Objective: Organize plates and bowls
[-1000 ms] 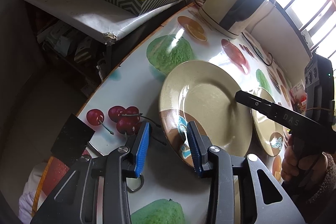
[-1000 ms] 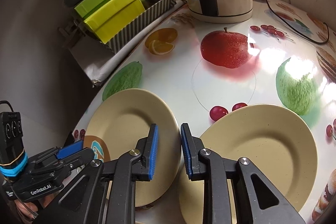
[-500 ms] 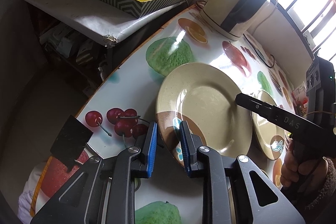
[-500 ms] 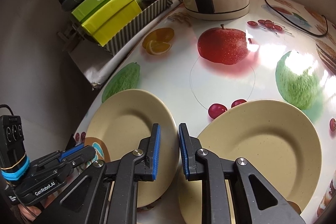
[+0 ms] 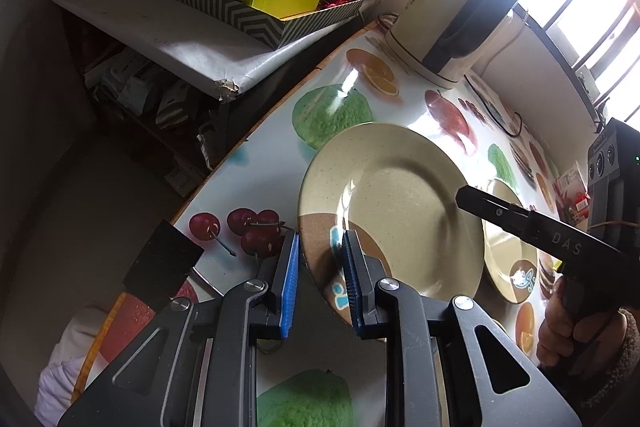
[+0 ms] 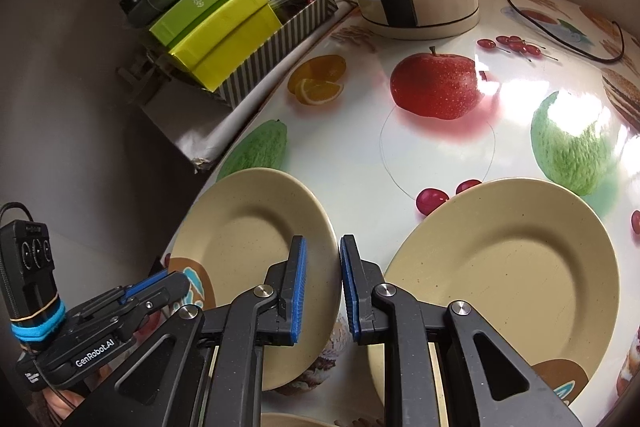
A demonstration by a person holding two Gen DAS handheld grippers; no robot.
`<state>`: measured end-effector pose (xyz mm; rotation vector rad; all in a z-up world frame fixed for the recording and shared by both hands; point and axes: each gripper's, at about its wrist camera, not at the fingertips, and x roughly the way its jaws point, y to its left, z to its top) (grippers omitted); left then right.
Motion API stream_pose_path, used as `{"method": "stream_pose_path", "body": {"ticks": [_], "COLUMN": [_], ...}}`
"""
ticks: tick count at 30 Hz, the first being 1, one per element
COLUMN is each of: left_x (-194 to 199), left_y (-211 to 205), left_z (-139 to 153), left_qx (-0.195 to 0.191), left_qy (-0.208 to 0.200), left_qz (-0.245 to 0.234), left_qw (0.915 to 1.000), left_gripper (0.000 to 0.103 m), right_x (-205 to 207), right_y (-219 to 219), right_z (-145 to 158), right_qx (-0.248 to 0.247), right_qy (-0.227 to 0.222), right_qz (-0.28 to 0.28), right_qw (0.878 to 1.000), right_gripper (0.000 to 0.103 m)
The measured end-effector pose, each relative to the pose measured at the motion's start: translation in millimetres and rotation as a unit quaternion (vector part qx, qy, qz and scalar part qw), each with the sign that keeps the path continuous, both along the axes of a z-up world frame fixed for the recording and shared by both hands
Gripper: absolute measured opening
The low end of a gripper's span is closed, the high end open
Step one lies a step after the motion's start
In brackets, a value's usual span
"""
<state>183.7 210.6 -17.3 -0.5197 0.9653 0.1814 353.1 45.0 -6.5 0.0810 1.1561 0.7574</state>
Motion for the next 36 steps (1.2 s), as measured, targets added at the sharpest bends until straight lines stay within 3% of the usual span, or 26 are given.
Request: {"method": "stream_pose_path", "body": {"ticks": [20,36], "left_x": [-30,-56], "left_y": [-15,-50], "left_z": [25,25], "left_qx": [0.001,0.002], "left_qy": [-0.023,-0.018], "left_qz": [-0.025,-0.068], "left_qw": [0.9994,0.9975], "left_gripper": [0.022,0.022], "right_x": [-42,-89], "right_y": [-26,-73], "right_z": [35,37], "right_qx": [0.019,0.019], "right_qy": [-0.014,-0.013], "right_qz": [-0.022,-0.058], "right_qw": [0.999,0.998], "right_gripper": [0.017,0.017]}}
